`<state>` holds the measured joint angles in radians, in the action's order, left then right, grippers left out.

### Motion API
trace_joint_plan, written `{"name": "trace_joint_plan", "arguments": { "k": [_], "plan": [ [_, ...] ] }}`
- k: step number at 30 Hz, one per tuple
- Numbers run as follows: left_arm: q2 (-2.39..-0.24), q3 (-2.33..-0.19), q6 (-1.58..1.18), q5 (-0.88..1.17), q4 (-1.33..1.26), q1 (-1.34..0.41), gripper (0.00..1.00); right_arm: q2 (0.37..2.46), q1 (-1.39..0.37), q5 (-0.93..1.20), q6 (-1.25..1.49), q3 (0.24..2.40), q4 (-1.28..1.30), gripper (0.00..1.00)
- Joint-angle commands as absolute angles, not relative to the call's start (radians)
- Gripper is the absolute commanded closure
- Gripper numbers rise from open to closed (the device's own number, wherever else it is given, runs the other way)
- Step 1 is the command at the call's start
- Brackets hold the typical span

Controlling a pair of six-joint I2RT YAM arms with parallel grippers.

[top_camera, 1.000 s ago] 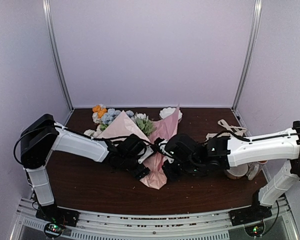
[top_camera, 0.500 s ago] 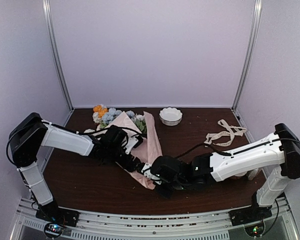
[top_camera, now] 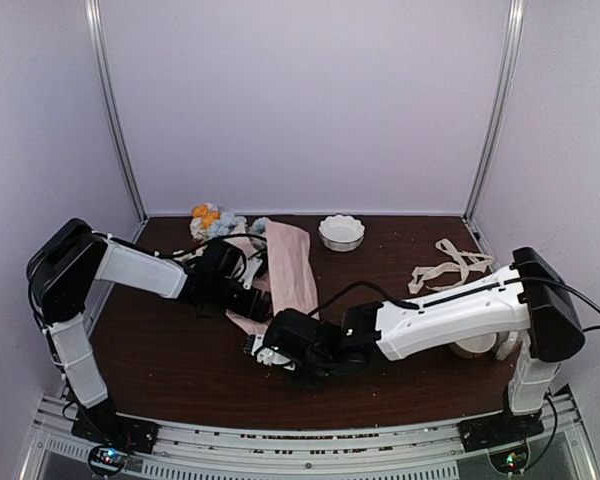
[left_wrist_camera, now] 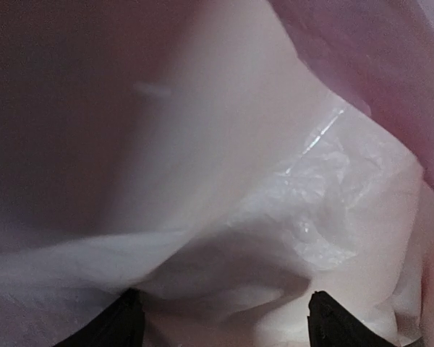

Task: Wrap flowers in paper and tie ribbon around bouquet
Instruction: Fold the two-thirds-folded wrapping paper at the center of the board.

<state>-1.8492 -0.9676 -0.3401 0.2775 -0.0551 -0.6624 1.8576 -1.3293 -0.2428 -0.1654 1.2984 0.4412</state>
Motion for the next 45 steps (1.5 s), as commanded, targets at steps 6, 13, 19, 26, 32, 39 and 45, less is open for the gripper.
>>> {"name": "trace_joint_plan", "arguments": {
  "k": [6, 13, 19, 26, 32, 39, 45],
  "plan": [
    [-1.671, -0.958, -0.350, 0.289, -0.041, -0.613, 0.14, 2.063, -1.356, -0.218, -0.251, 1.382, 0.586, 1.00],
    [-1.462, -0.907, -0.291, 0.218, 0.069, -0.557, 0.13, 2.066, -1.363, -0.226, -0.252, 1.379, 0.582, 1.00],
    [-1.321, -0.764, -0.286, 0.248, 0.066, -0.543, 0.15, 2.065, -1.366, -0.234, -0.258, 1.381, 0.583, 1.00],
    [-1.020, -0.477, -0.349, 0.493, -0.315, -0.557, 0.04, 2.068, -1.369, -0.253, -0.274, 1.385, 0.583, 1.00],
    [-1.069, -0.534, -0.322, 0.365, -0.251, -0.611, 0.02, 2.070, -1.371, -0.266, -0.286, 1.385, 0.583, 1.00],
    [-1.352, -0.762, -0.317, 0.421, -0.227, -0.615, 0.03, 2.072, -1.373, -0.284, -0.288, 1.395, 0.594, 1.00],
    [-1.423, -0.843, -0.306, 0.386, -0.179, -0.617, 0.14, 2.077, -1.373, -0.290, -0.290, 1.411, 0.599, 1.00]
  ]
}}
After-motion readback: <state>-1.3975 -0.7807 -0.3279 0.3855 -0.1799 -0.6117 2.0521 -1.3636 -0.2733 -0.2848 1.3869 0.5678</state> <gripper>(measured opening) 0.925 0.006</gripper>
